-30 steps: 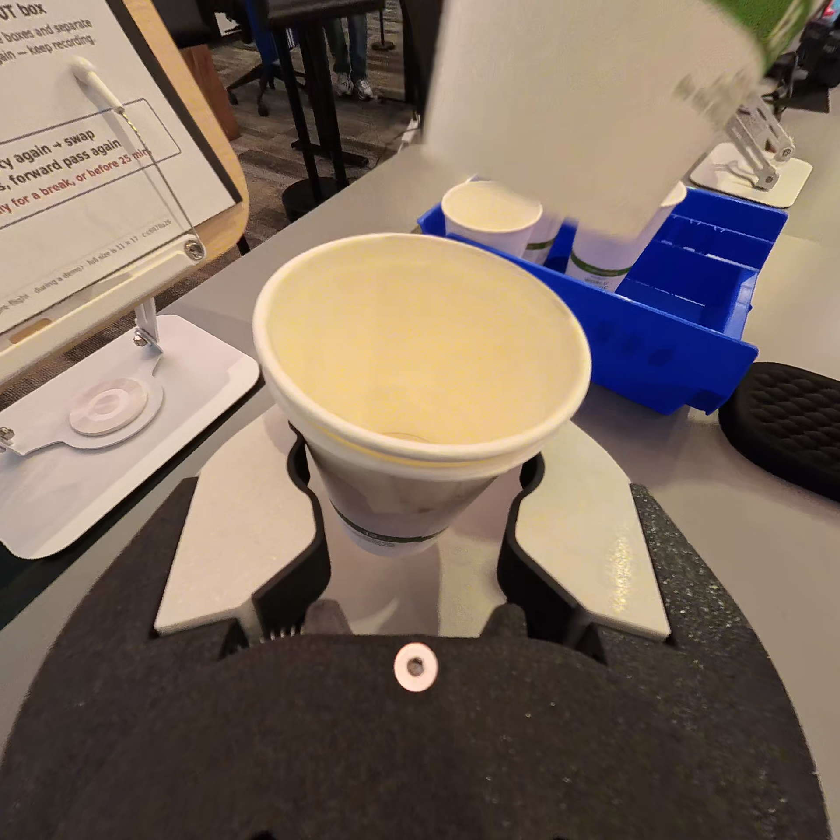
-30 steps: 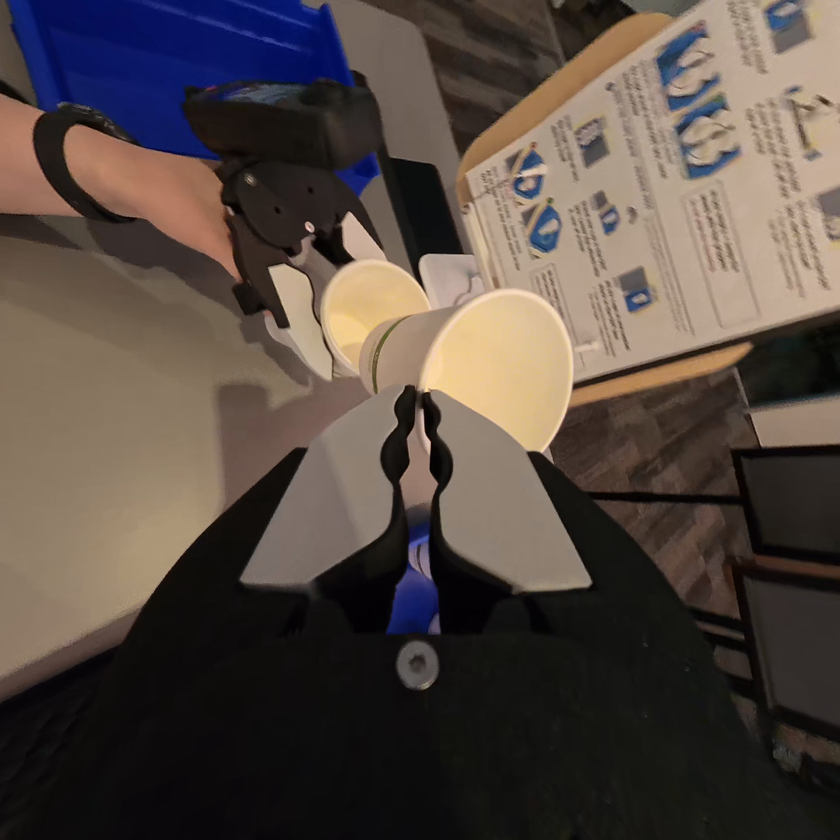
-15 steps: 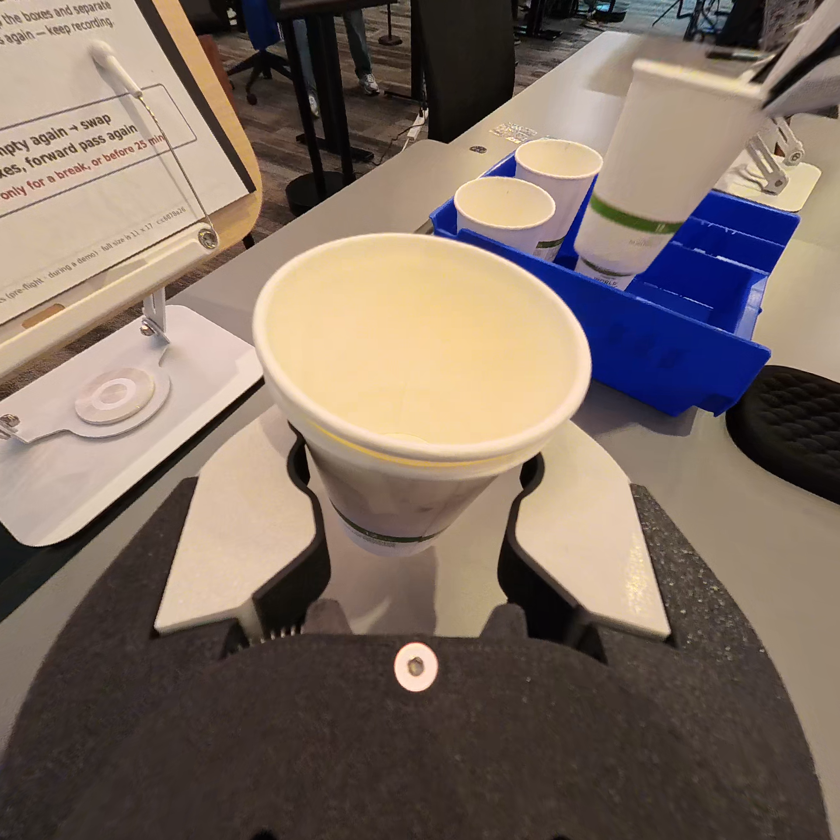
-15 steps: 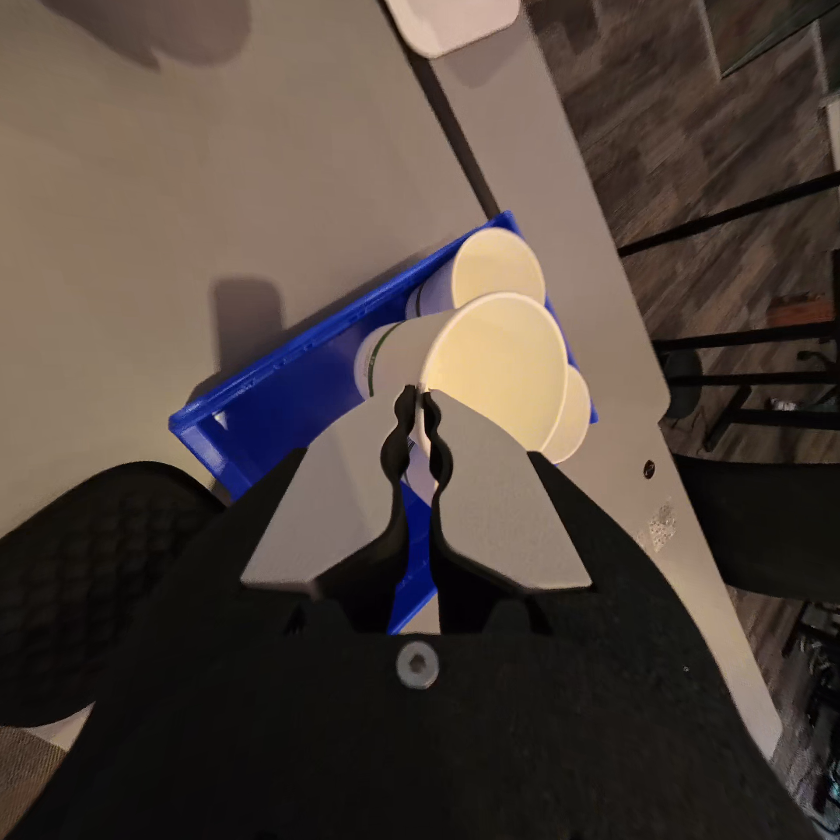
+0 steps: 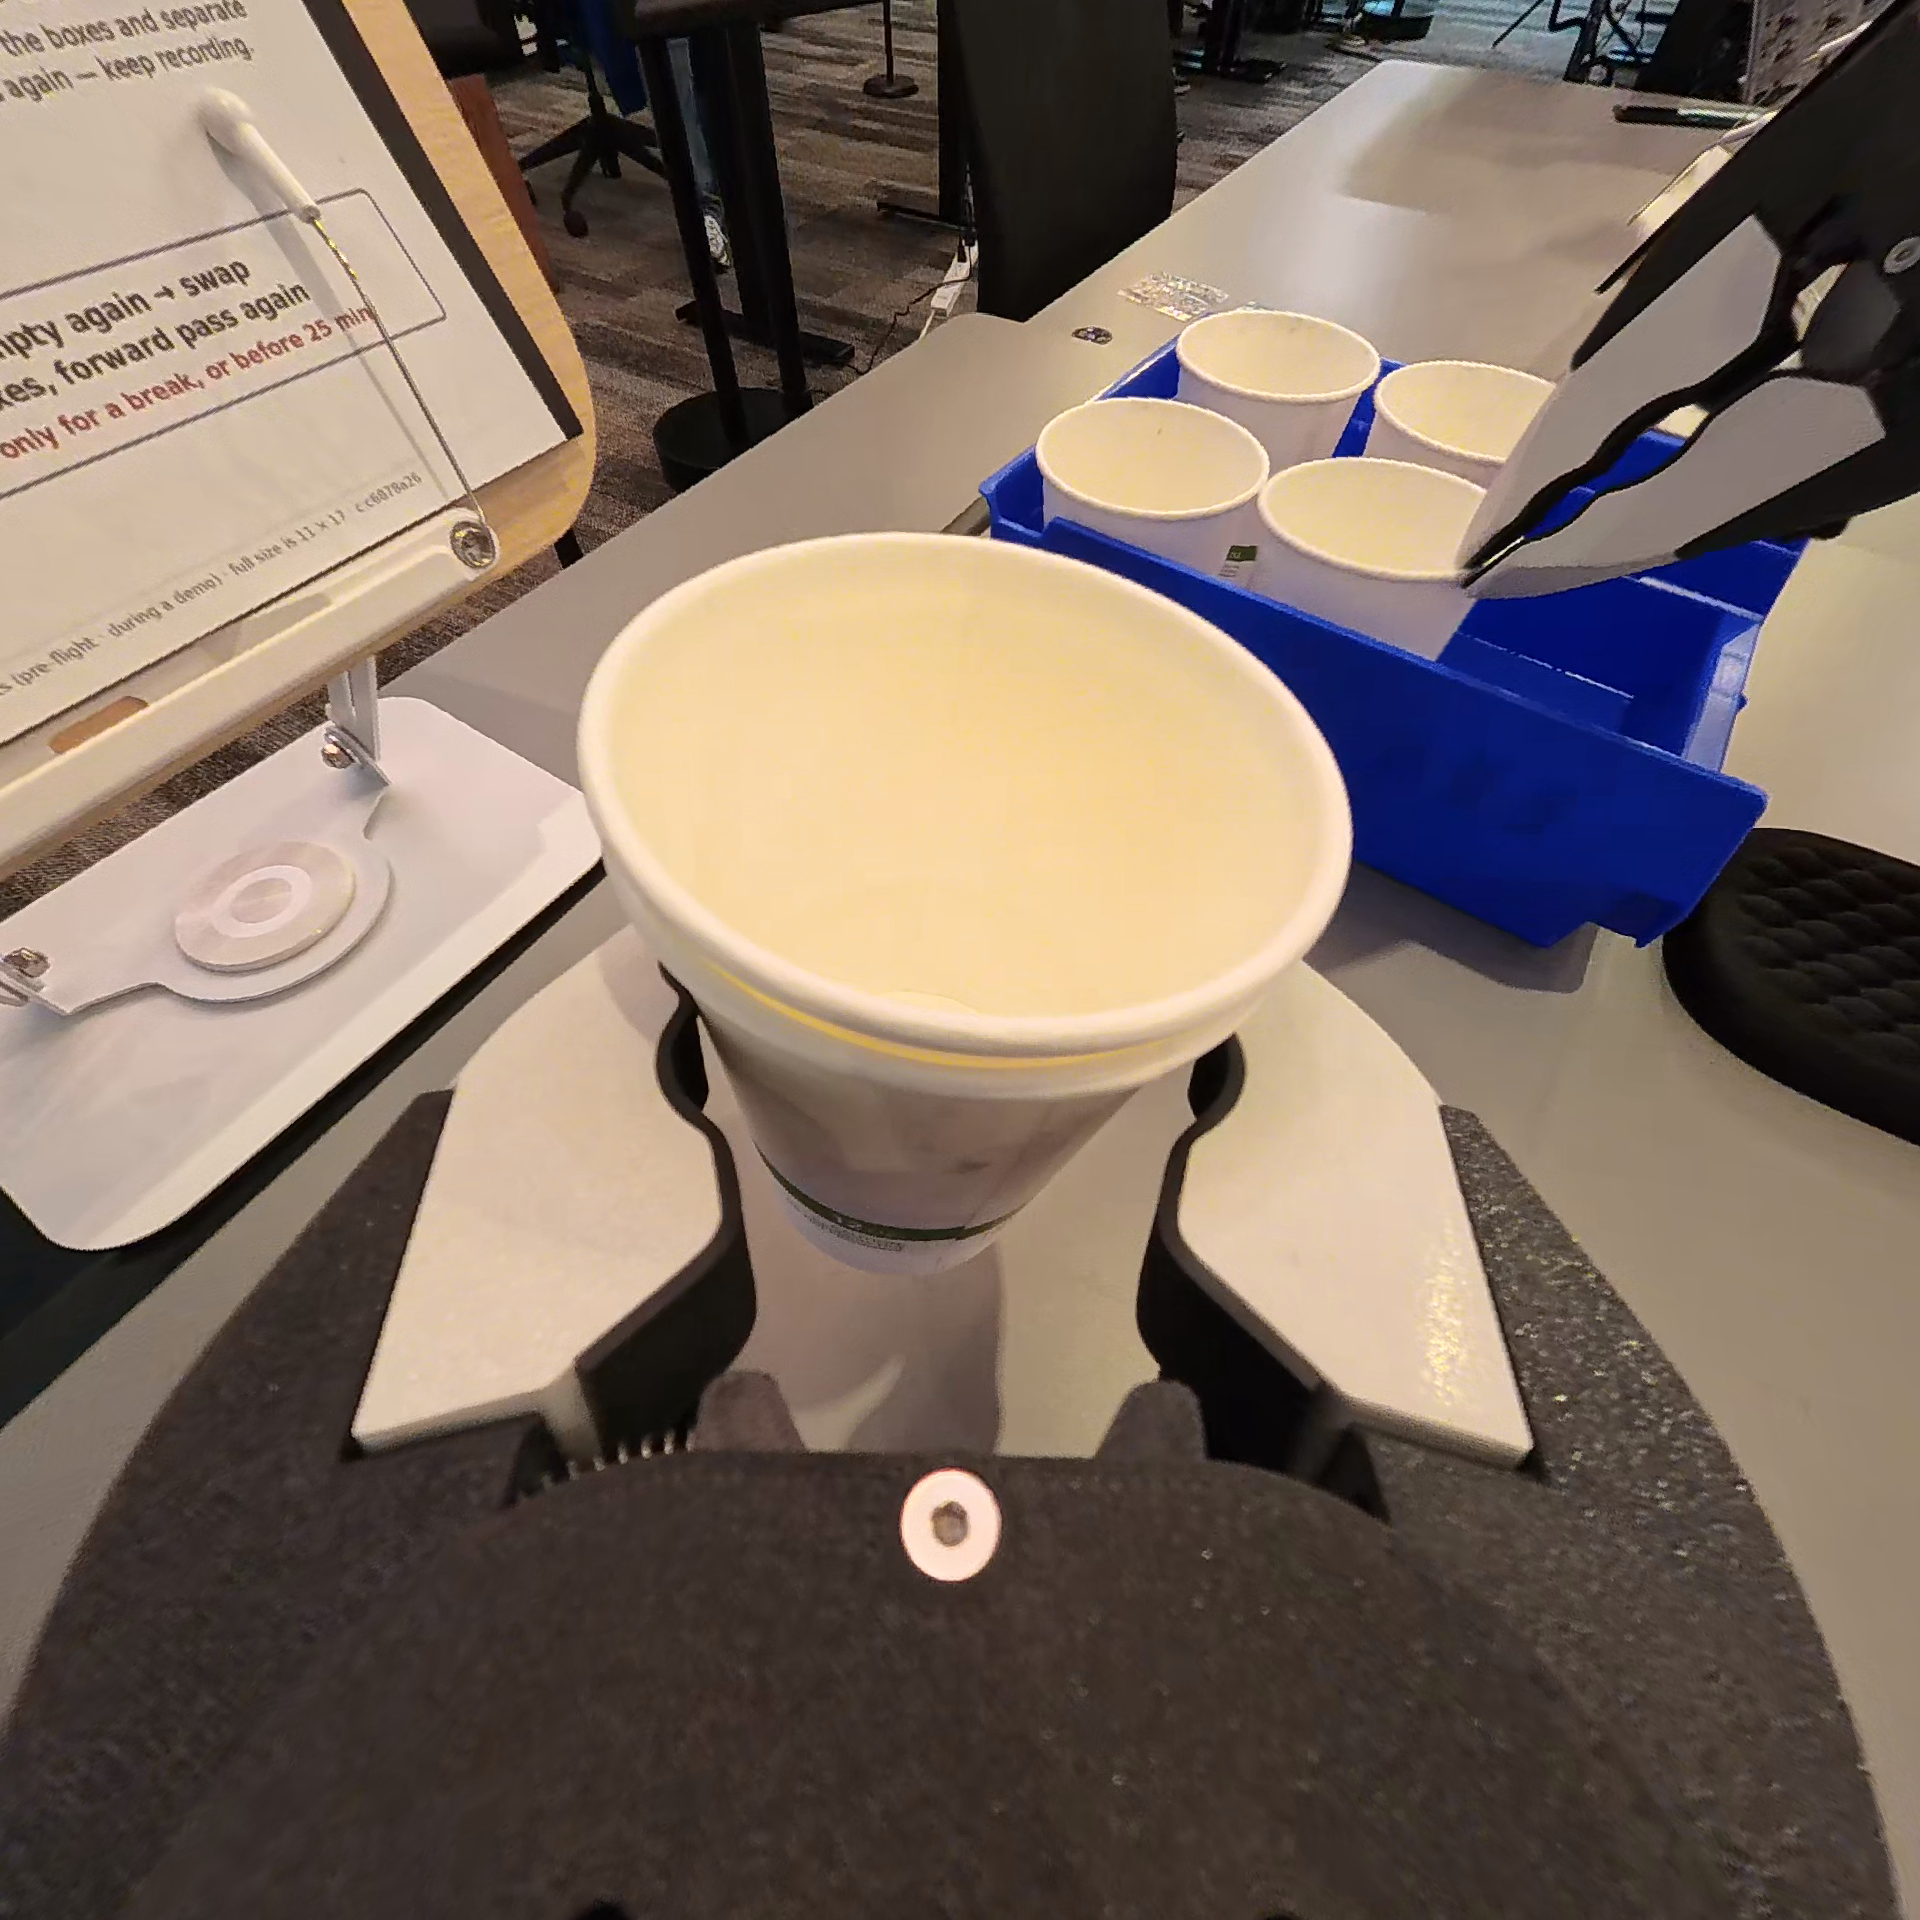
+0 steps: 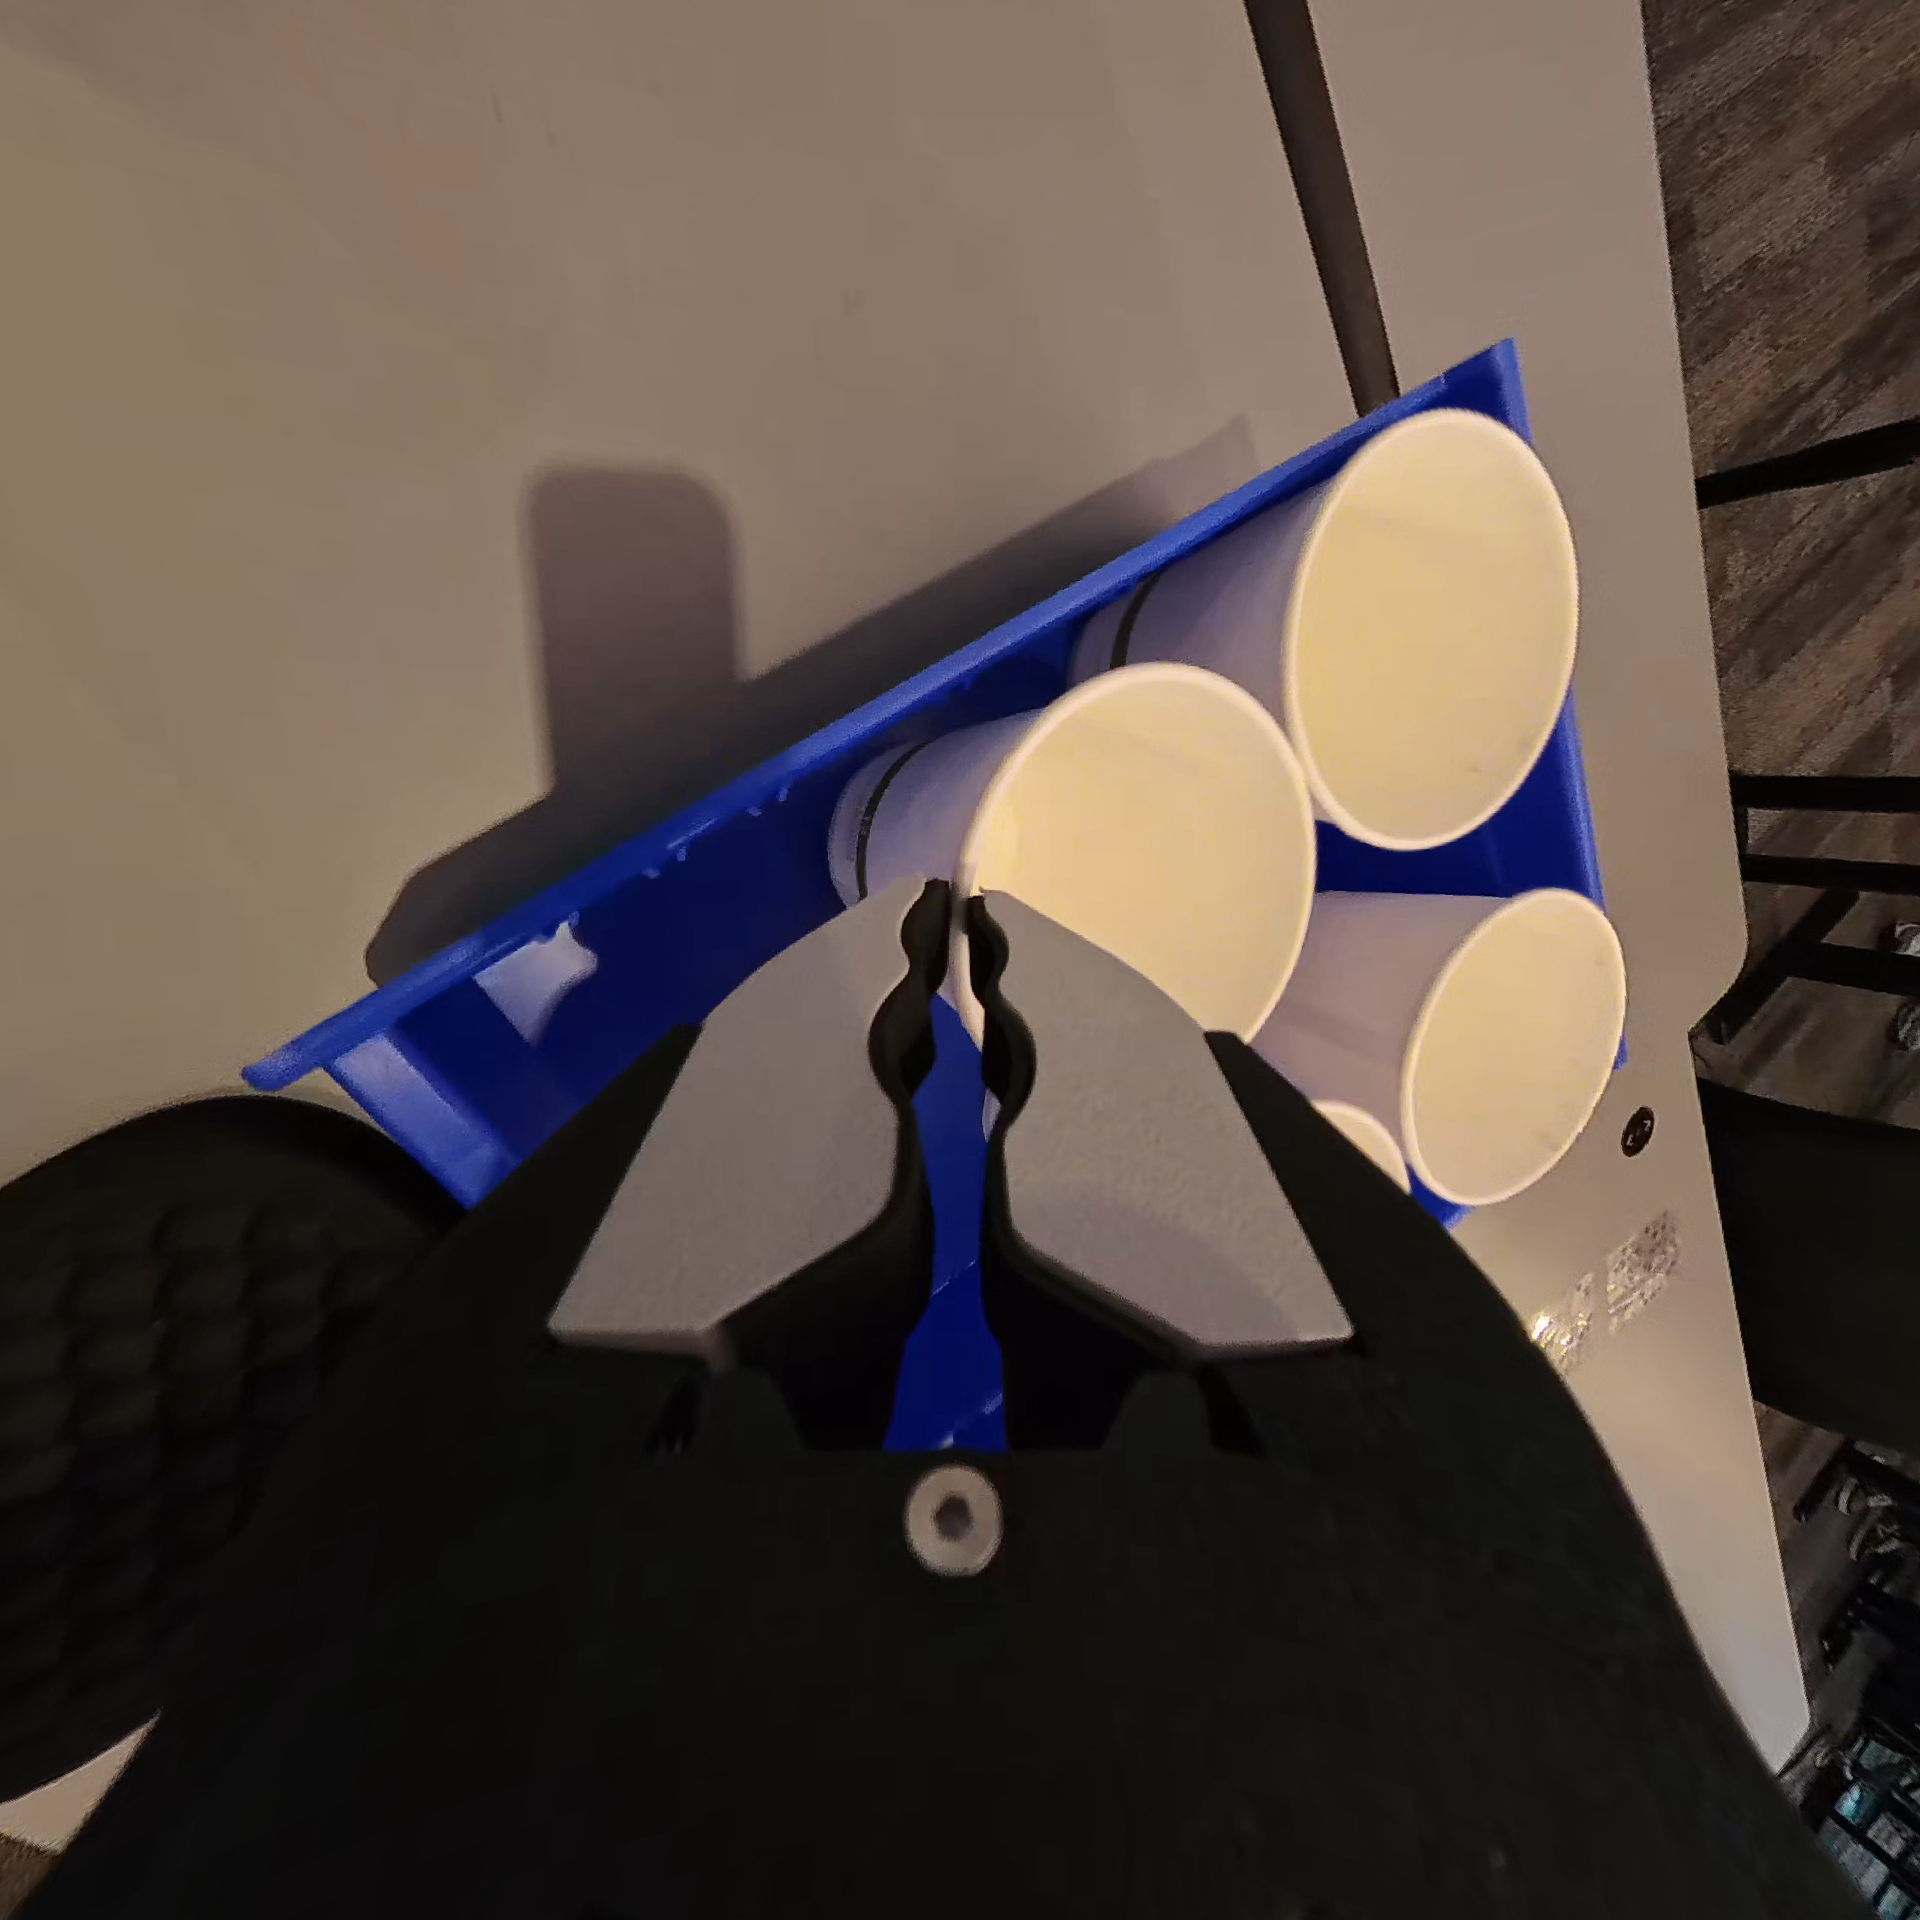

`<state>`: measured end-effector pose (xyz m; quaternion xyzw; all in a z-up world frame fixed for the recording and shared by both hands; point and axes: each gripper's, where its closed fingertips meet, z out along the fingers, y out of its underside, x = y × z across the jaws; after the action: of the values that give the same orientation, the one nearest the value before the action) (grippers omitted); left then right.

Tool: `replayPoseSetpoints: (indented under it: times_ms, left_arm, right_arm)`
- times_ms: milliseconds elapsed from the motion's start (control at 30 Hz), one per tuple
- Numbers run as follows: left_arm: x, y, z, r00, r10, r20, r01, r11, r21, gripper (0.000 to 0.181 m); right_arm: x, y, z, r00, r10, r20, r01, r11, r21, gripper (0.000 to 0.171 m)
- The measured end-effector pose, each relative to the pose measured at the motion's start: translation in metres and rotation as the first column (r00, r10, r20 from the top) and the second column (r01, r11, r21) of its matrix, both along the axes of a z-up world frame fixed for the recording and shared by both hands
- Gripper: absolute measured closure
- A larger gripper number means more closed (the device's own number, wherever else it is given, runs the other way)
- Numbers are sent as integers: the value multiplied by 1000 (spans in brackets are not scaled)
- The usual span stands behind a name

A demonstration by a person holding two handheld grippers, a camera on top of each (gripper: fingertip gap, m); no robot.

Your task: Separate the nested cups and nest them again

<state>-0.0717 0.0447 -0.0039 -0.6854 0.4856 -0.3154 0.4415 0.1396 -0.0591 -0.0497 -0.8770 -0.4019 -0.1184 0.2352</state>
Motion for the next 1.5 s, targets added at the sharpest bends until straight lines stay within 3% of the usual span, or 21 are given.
replayPoseSetpoints:
  times_ms: [467, 667, 833, 967, 1167, 1500]
  left_arm:
    - [0, -2, 1, 1000, -4, -2, 4, 1000, 4, 89]
    - [1, -4, 4, 1000, -12, 8, 12, 1000, 3, 89]
    - [8, -12, 1, 999, -39, -12, 39, 999, 15, 89]
    - [14, -24, 0, 997, -78, -30, 79, 996, 34, 89]
    - [20, -36, 1, 992, -104, -72, 111, 990, 87, 89]
    - [20, -38, 4, 991, -109, -79, 117, 987, 108, 89]
  right_arm:
    - [-8, 6, -4, 1000, 26, 0, -26, 1000, 0, 167]
    - [-14, 5, 21, 998, 29, -55, -26, 997, 67, 152]
    - [-87, 7, 85, 967, 218, -130, -187, 958, 218, 151]
    - [-164, 4, 107, 894, 432, -121, -396, 887, 239, 154]
    - [-213, 14, 103, 845, 527, -95, -507, 844, 174, 155]
    - [-217, 19, 87, 848, 519, -108, -511, 854, 96, 168]
